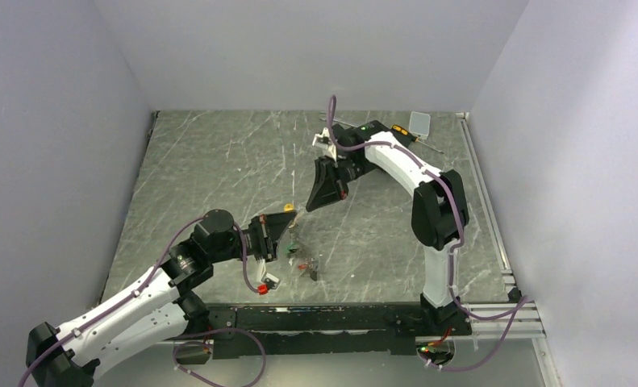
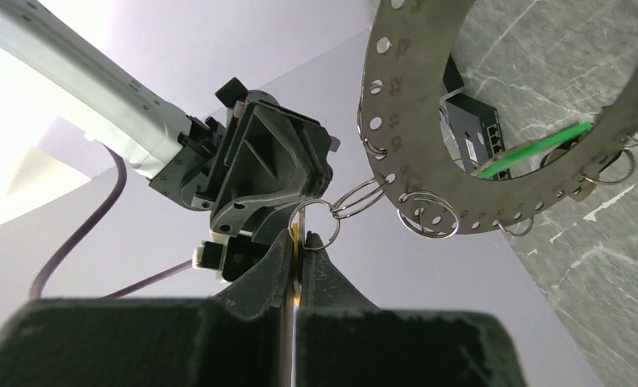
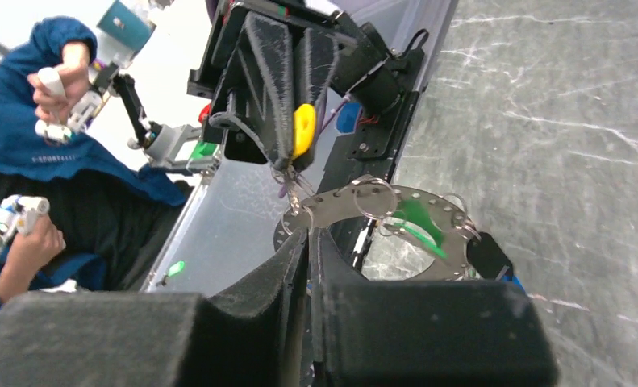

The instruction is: Remove the keys from the keyring

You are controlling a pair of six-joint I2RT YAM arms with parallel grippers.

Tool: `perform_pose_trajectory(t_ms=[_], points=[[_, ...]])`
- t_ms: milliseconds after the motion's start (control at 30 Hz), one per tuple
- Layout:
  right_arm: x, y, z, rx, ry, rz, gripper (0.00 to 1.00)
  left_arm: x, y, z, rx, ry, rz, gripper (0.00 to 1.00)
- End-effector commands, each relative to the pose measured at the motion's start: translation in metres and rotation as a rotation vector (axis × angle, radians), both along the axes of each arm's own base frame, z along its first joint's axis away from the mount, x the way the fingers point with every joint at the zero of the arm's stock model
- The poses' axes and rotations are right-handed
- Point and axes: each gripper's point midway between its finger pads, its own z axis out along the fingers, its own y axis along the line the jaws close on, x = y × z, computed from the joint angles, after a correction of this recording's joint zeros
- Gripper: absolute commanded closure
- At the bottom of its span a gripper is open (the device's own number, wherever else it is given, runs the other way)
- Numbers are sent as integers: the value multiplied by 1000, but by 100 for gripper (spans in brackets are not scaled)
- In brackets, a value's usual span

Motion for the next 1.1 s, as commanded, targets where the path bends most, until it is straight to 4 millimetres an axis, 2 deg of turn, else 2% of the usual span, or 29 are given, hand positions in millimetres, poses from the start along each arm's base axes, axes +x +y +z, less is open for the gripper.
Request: perform_pose_trajectory(t_ms=[0, 167, 200, 233, 300, 367, 467, 500, 567, 600, 667, 700, 767, 900, 933, 1000, 1033, 1067], points=[[22, -2, 37, 29, 179, -56, 86, 4, 2, 45, -104, -88, 22, 100], [43, -11, 45, -25, 288, -95, 73, 7, 0, 48, -111, -84, 28, 100], [47, -14, 48, -26, 293, -106, 64, 7, 0, 49, -112, -83, 29, 100], [51, -18, 49, -29, 303, -117, 61, 8, 0, 49, -111, -79, 31, 100], [59, -24, 52, -36, 322, -140, 58, 9, 0, 48, -108, -75, 33, 100], [67, -30, 52, -52, 362, -158, 44, 10, -1, 46, -102, -72, 32, 100], [80, -32, 39, -152, 434, -177, 40, 12, -4, 45, -95, -66, 32, 100], [84, -32, 32, -249, 525, -199, 38, 13, -4, 46, -98, -66, 33, 100], [113, -24, 14, -349, 492, -385, 33, 14, -6, 47, -102, -65, 33, 100], [125, -25, 12, -308, 450, -486, 25, 15, -6, 47, -102, -64, 34, 100], [131, -33, 17, -236, 319, -611, 6, 16, -7, 50, -115, -65, 36, 100], [133, -36, 20, -225, 232, -629, 1, 16, -7, 51, -119, -66, 38, 100], [139, -41, 27, -191, 15, -682, 0, 17, -6, 55, -135, -66, 40, 100], [133, -55, 47, -28, -365, -755, 0, 12, -9, 66, -184, -75, 11, 100], [136, -59, 54, 7, -419, -820, 0, 9, -10, 69, -199, -75, -7, 100], [154, -72, 70, 56, -420, -961, 0, 4, -11, 72, -218, -71, -36, 100], [156, -76, 74, 62, -411, -930, 0, 1, -12, 74, -231, -70, -51, 100], [154, -73, 67, 73, -418, -818, 0, -1, -13, 73, -234, -67, -64, 100]])
